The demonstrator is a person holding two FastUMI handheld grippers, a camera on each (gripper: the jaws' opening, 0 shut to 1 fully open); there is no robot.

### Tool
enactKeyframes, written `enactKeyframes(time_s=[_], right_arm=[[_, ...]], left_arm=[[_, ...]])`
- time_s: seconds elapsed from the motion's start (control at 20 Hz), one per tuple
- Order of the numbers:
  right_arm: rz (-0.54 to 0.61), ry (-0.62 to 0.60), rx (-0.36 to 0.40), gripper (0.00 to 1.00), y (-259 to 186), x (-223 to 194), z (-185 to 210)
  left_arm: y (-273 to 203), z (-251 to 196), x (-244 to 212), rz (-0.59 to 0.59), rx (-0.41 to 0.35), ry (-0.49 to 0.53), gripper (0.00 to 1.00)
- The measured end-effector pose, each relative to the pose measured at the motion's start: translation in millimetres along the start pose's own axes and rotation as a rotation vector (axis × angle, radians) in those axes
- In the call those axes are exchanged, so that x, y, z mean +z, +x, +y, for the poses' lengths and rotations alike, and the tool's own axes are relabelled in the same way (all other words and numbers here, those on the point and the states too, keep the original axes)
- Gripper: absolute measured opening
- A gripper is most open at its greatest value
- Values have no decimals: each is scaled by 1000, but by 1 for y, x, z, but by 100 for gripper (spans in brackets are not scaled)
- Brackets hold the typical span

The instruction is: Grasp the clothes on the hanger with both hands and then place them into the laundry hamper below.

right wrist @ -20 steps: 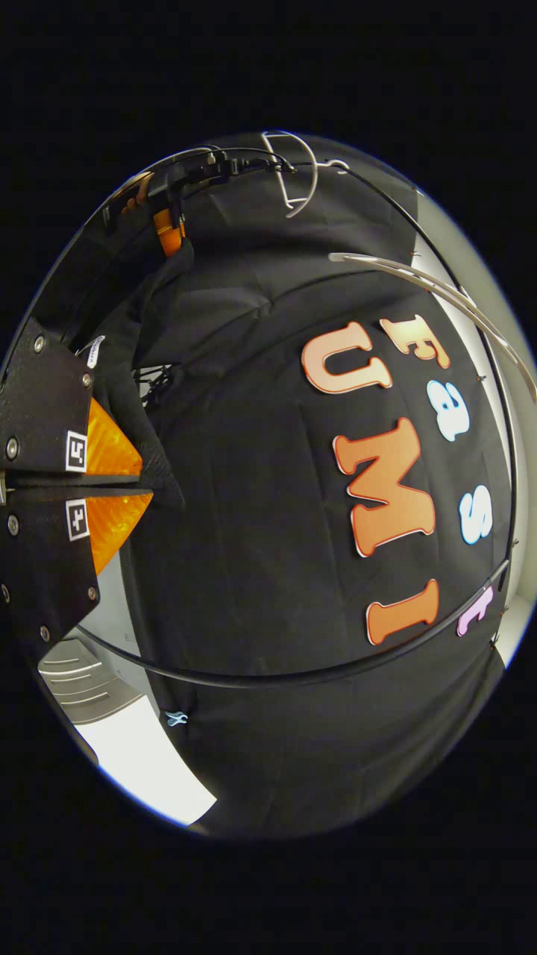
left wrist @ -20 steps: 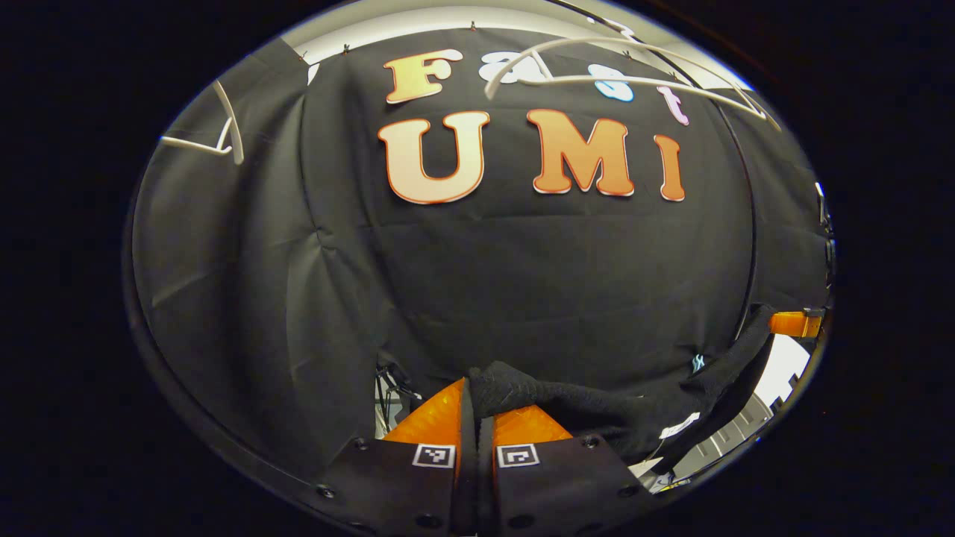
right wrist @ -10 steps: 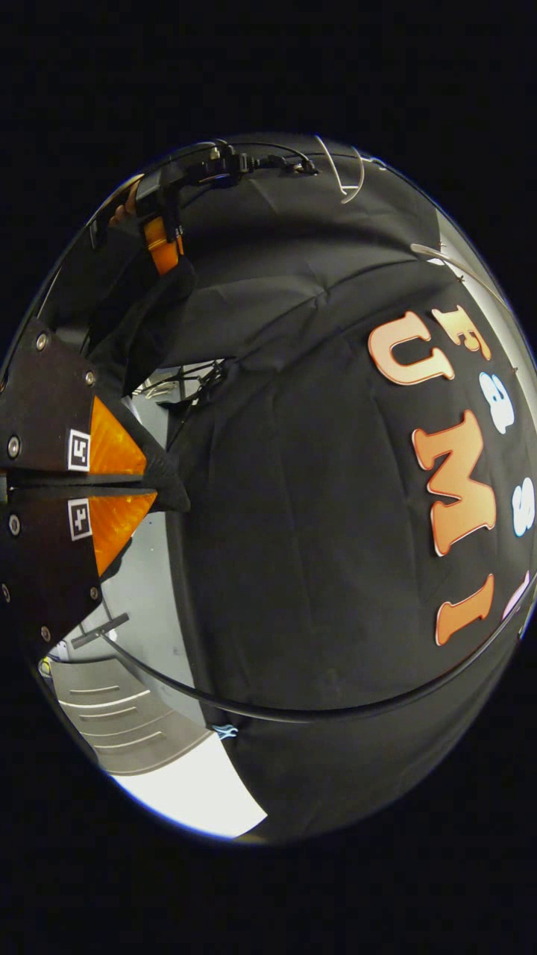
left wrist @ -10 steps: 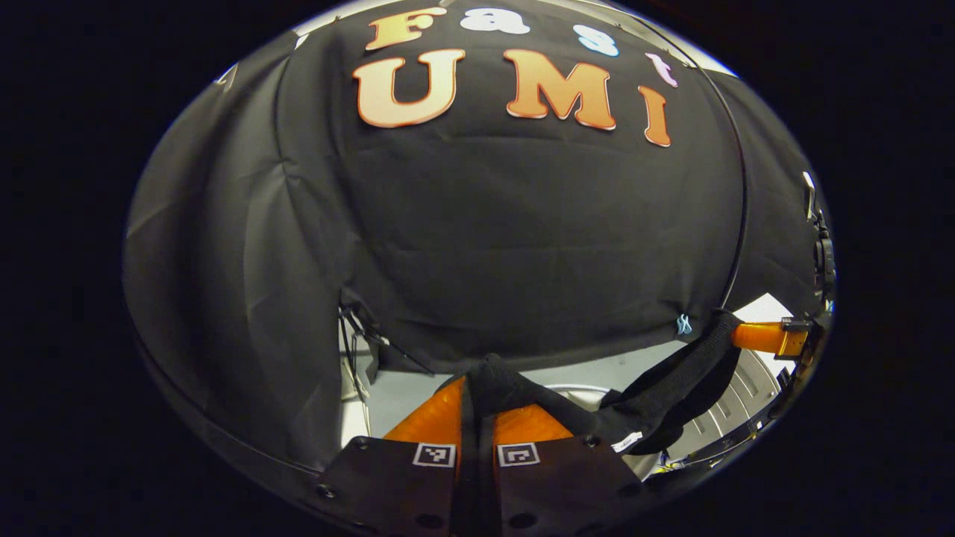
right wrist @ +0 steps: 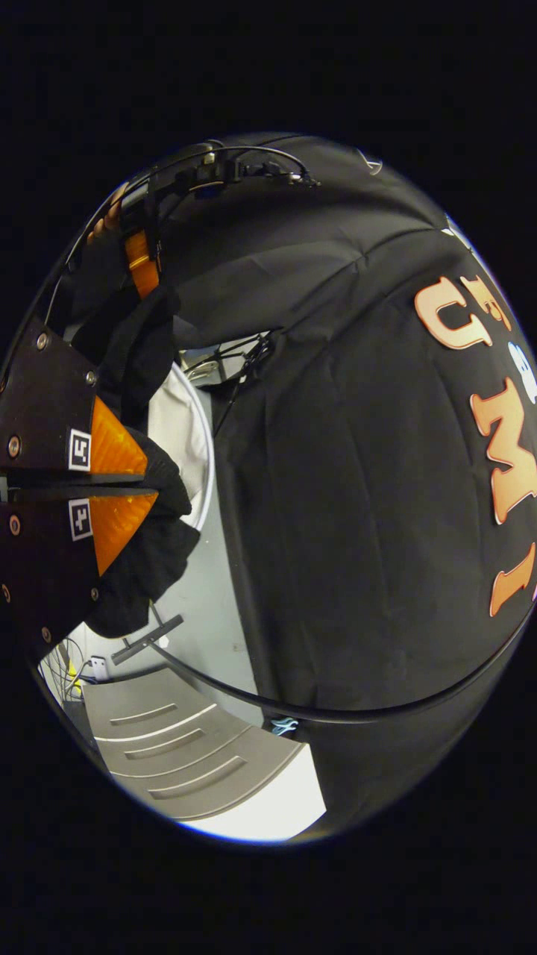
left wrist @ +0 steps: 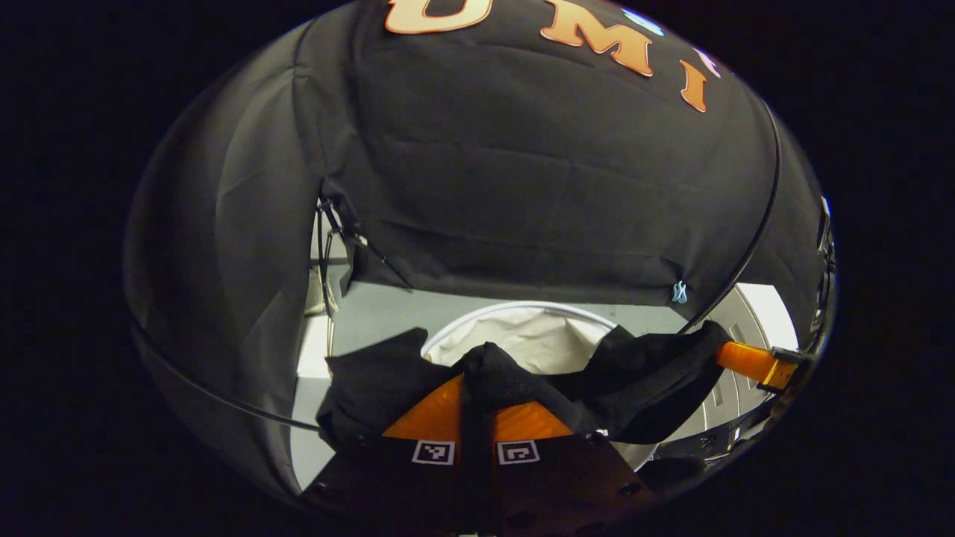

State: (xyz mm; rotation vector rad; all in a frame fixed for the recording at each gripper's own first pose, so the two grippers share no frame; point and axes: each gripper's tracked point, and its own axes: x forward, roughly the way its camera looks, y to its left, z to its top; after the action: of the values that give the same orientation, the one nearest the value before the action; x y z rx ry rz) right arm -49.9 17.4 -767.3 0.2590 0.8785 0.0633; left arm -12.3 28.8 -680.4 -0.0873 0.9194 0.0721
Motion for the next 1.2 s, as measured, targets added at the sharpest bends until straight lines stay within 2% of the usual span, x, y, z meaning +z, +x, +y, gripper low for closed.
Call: enactKeyframes(time_s=[0.25,0.4,0.65,0.7,1.0,1.2], right_arm=[[146,-12,-37,0,46,-78,-5],[229,-2,-55,0,63,-106,-8],[244,-10,-60,0,78,-116,-8],[242,-14,-56,0,77,-115,-7],[251,37,-72,1,76,-117,-12],[283,-15,-83,2,78,-124,-11]], left_arm=[[27,-9,-43,96,-3,-3,7],[43,-8,-71,148,25,17,7],[56,-8,-110,254,38,6,5],[57,-9,-116,266,41,11,7],[60,-15,-127,308,33,10,7],[56,-18,-132,349,27,14,8]])
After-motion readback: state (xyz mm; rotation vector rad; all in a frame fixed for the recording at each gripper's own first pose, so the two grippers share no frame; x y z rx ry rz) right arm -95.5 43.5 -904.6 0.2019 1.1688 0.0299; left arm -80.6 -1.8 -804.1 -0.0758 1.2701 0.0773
